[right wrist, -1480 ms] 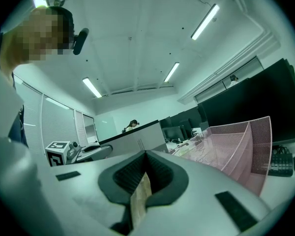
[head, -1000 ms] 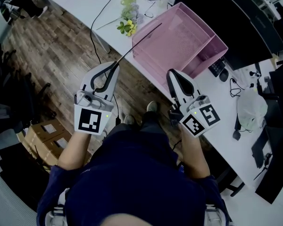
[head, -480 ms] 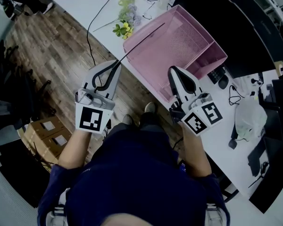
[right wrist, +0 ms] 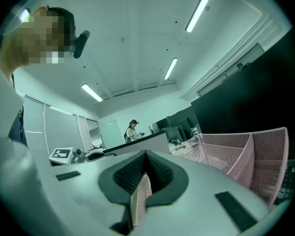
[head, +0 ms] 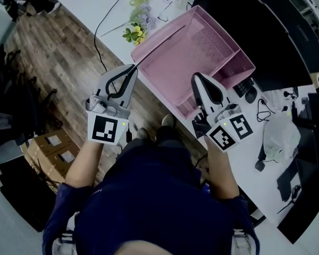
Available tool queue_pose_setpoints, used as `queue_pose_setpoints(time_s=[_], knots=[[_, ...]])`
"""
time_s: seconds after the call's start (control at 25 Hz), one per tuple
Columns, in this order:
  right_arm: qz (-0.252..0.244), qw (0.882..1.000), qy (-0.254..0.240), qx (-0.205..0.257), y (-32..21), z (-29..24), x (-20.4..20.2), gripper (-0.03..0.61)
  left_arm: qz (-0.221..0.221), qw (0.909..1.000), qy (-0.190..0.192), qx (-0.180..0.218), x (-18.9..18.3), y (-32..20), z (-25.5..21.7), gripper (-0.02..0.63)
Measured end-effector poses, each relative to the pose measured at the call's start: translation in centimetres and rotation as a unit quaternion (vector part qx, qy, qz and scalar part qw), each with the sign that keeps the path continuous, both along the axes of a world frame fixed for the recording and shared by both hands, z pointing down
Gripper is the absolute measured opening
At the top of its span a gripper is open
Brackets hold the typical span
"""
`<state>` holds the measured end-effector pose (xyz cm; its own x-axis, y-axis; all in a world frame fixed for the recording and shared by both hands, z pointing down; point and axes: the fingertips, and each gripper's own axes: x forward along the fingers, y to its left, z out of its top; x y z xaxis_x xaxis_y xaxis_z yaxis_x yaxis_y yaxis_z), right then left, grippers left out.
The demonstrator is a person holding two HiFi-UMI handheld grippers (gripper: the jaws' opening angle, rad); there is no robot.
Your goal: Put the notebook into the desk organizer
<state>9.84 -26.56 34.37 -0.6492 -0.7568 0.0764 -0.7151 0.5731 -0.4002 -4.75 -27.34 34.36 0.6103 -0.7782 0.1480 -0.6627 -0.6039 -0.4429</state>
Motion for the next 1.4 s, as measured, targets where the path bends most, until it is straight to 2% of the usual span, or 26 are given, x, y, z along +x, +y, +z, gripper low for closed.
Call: queue_pose_setpoints(time_s=[0.36, 0.92, 1.4], knots=[[0.004, 1.0, 0.002, -0.009, -0.6, 0.7, 0.7, 0.005, 0.007, 0.9999, -0.009, -0.005, 0.7, -0.6, 1.3, 0.034], [0.01, 1.0, 0.003, -0.017, 1.0, 1.1, 0.2, 0.005, 0.051, 0.9985, 0.0, -0.02, 2.2, 1.8, 2.4, 0.034], [0.025, 0.999, -0.003, -0.027, 2.9, 2.1, 0.6, 0.005, 0.082, 0.995, -0.018, -0.053, 3.9, 3.8, 5.2, 0.034]])
